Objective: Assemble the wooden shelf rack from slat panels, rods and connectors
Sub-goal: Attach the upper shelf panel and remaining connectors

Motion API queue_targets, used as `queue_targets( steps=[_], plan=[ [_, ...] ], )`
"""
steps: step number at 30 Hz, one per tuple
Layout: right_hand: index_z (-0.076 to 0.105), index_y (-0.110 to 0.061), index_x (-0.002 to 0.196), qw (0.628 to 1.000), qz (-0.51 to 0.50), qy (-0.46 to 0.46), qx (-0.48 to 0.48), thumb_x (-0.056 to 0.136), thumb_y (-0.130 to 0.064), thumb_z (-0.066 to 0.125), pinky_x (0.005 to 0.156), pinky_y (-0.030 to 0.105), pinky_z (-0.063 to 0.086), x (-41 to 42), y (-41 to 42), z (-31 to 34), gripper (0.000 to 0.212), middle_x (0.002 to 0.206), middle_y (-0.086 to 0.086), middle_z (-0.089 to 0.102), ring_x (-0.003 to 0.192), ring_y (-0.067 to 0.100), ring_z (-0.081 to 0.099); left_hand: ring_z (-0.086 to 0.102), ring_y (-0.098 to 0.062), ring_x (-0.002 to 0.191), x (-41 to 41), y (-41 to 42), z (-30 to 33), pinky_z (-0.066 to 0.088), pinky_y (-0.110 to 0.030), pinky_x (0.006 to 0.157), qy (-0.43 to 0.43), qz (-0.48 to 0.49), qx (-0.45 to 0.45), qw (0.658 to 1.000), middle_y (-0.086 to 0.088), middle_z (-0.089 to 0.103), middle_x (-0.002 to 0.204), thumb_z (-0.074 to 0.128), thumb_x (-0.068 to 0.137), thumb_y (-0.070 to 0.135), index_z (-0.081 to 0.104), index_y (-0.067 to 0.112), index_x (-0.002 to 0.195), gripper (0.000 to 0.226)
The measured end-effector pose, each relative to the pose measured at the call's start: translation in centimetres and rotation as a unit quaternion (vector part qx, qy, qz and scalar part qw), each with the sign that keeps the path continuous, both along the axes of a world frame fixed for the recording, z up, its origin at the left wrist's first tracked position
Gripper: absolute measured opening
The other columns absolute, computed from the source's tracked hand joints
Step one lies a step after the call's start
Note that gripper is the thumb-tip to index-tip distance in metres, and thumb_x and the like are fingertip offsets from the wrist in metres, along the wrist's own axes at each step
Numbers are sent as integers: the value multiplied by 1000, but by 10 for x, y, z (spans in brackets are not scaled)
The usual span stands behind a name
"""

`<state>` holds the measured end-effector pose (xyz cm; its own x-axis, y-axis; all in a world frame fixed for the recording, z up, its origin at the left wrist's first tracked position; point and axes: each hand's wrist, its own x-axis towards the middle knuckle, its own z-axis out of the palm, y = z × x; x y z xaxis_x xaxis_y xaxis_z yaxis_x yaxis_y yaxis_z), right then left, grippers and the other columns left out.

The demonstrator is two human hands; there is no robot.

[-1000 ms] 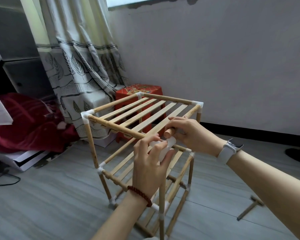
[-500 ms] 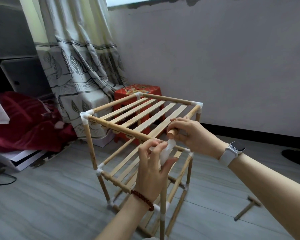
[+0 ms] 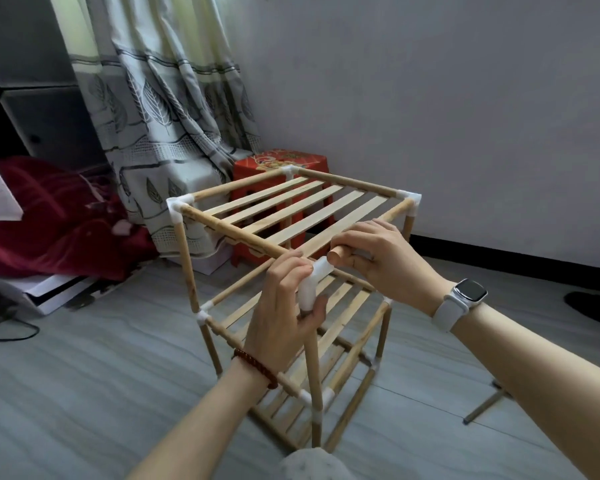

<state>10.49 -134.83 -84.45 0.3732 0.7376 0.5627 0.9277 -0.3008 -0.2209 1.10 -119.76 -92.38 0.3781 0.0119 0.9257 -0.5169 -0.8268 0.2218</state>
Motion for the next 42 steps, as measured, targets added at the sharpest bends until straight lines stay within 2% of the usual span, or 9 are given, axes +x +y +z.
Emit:
queue_targets(
  steps=[7, 11, 15, 23, 26, 29, 32, 39, 42],
  plan=[
    [67, -26, 113, 998, -12, -55, -38, 92, -31, 56, 88, 35, 29, -40, 36, -8, 23, 99, -7, 66, 98, 17, 57, 31, -22, 137, -30, 57, 2, 31, -22, 111, 33, 43, 18, 998, -9, 37, 127, 50, 92, 19, 40, 10, 127, 37],
    [67, -26, 111, 996, -13, -77, -36, 93, -41, 47, 80, 40, 37, -62, 58, -8, 31, 89, -5, 67, 85, 21, 62, 28, -19, 141, -46, 80, 0, 31, -26, 112, 21, 53, 12, 998, -8, 39, 123, 52, 85, 4, 43, 12, 123, 40],
    [69, -23, 107, 996, -8, -85, -13, 91, -42, 40, 74, 41, 42, -78, 75, -11, 39, 80, -3, 65, 74, 22, 63, 28, -15, 141, -58, 86, -5, 35, -29, 110, -4, 87, -44, 995, -8, 41, 123, 49, 87, 7, 43, 12, 120, 34],
    [69, -25, 105, 994, -32, -100, -7, 90, -42, 41, 69, 40, 44, -86, 88, -19, 36, 74, -3, 62, 67, 20, 61, 33, -28, 135, -57, 93, -5, 35, -15, 105, -11, 117, -42, 992, -11, 41, 122, 52, 87, 6, 42, 9, 120, 34],
    [68, -26, 107, 996, -45, -75, -7, 91, -43, 42, 71, 40, 41, -89, 104, -16, 35, 75, -1, 63, 69, 23, 62, 33, -27, 135, -54, 113, -2, 32, -8, 103, 11, 135, 13, 991, -11, 40, 122, 48, 90, 7, 42, 8, 120, 30],
    [67, -27, 108, 996, -61, -61, -12, 92, -41, 47, 75, 39, 35, -89, 120, -14, 29, 77, -1, 63, 71, 25, 61, 32, -27, 137, -55, 124, -7, 29, -14, 108, 36, 139, -13, 990, -13, 42, 124, 50, 91, 6, 43, 8, 120, 29],
    [64, -29, 113, 997, -54, -53, -17, 92, -49, 31, 77, 38, 32, -89, 125, -11, 44, 81, -1, 63, 73, 24, 60, 29, -23, 139, -57, 121, -9, 26, -17, 111, 48, 141, -56, 987, -15, 45, 130, 48, 93, 9, 43, 11, 121, 28],
    [53, -35, 127, 996, -51, -49, -51, 97, -44, 37, 81, 36, 29, -88, 112, -12, 35, 91, -5, 56, 85, 18, 55, 33, -18, 137, -58, 102, -21, 34, -26, 109, 31, 136, -118, 983, 17, 36, 139, 48, 94, 9, 44, 16, 120, 26],
    [49, -33, 132, 994, -42, -66, -71, 97, -38, 39, 78, 36, 33, -86, 110, -12, 36, 96, -2, 57, 88, 21, 55, 39, -21, 133, -63, 103, -19, 33, -20, 108, 24, 150, -124, 981, 6, 42, 136, 46, 93, 11, 45, 15, 118, 25]
  ],
)
